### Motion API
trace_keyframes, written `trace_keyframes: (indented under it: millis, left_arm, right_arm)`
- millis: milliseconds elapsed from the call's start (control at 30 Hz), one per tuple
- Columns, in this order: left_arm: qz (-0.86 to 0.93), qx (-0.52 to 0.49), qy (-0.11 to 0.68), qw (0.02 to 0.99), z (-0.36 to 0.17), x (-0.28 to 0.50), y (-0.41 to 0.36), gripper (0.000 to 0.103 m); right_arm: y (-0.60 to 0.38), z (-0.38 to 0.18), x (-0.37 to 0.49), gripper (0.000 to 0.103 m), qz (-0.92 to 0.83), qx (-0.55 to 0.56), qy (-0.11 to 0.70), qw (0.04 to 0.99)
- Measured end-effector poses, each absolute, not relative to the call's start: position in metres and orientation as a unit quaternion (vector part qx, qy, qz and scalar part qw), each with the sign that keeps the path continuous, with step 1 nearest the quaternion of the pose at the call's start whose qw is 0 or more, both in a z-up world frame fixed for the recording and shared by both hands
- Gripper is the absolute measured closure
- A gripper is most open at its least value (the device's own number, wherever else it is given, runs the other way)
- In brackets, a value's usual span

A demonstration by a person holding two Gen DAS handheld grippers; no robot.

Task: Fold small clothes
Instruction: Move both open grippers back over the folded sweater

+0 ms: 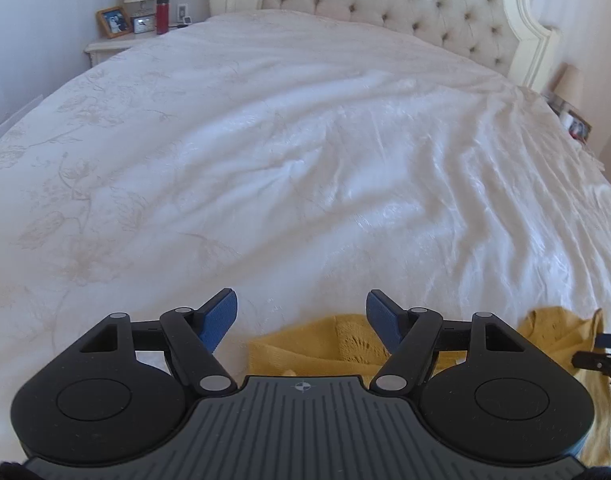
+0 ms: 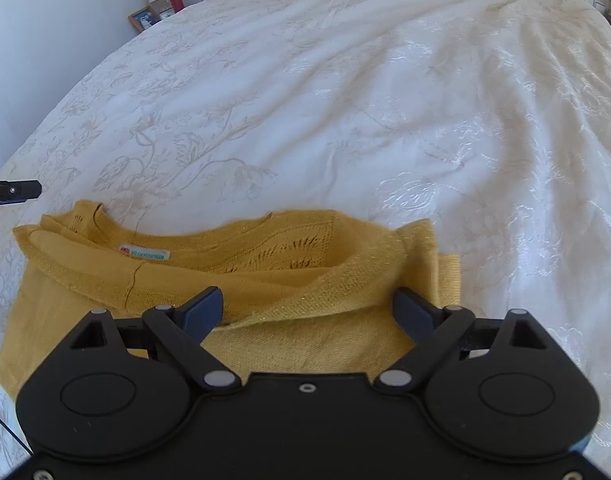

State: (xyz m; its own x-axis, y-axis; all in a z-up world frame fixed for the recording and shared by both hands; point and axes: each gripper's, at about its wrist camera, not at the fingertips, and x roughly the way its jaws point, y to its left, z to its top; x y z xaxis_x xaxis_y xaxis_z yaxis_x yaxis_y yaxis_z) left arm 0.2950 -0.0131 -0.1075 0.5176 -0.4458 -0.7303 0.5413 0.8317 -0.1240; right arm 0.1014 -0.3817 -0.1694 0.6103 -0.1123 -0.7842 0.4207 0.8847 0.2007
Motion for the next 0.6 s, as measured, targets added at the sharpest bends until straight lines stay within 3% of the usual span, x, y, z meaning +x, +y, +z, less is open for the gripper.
trace_keyframes:
  millis: [267, 600]
  left_arm:
    - [-0.297, 0.121, 0.423, 0.848, -0.116, 0.247, 0.008, 0.033]
    - [-0.354, 0.162, 0.466, 0.794, -0.159, 0.208, -0.014, 0.033]
  right_arm:
    - [-0.364, -0.154, 0.081, 0.010, -0.126, 0.177, 0.398, 0.891]
    - [-0.327, -0.171, 0.092, 0.010, -0.047, 0.152, 0.437, 0.885]
